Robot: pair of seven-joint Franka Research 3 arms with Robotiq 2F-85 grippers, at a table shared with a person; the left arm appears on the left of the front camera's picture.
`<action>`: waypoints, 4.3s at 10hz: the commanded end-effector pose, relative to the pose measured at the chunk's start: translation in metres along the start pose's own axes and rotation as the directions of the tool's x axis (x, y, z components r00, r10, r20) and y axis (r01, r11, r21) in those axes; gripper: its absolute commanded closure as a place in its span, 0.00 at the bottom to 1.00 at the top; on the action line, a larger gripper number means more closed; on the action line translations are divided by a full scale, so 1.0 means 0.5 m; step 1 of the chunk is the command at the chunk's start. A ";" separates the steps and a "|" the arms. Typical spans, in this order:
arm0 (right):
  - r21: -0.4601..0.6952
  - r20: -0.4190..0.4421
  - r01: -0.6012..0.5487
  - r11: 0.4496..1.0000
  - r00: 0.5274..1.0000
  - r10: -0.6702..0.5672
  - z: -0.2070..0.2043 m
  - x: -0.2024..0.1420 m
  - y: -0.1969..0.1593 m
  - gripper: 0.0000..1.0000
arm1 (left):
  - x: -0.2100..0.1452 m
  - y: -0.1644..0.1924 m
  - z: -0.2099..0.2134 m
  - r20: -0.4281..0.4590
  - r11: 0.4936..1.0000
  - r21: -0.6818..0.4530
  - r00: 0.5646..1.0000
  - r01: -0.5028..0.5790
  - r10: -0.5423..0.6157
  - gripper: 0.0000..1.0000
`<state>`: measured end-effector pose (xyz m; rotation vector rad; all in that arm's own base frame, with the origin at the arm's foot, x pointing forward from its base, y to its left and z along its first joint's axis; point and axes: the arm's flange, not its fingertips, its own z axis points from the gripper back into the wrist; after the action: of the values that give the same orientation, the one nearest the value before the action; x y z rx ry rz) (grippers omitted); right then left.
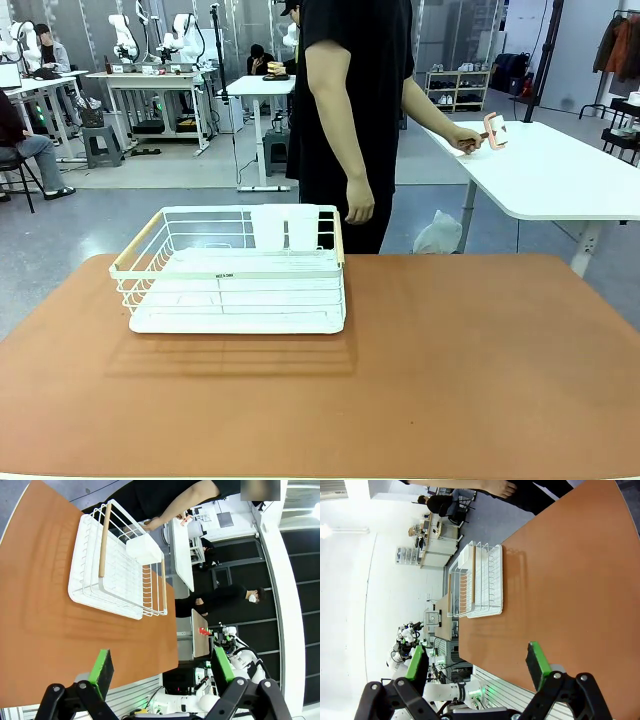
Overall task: Clean the table.
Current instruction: Pick up the Lint Roller when the human hands it over.
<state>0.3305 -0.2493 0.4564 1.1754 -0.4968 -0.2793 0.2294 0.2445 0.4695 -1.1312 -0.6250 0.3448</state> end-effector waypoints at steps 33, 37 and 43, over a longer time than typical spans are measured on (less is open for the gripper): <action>-0.153 0.046 0.196 0.969 0.980 -0.191 -0.252 -0.012 0.124 0.00 | 0.005 -0.001 0.006 0.003 1.000 -0.020 1.000 0.013 -0.013 0.00; -0.202 0.125 0.273 0.941 0.960 -0.251 -0.389 -0.044 0.174 0.00 | 0.005 -0.001 0.006 0.003 1.000 -0.020 1.000 0.013 -0.013 0.00; -0.173 0.224 0.282 0.944 0.944 -0.241 -0.512 -0.043 0.206 0.00 | 0.005 -0.001 0.006 0.003 1.000 -0.020 1.000 0.013 -0.013 0.00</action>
<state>0.4301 -0.0051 0.4750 1.0139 -0.4481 -0.6478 0.2301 0.2441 0.4701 -1.1314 -0.6261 0.3481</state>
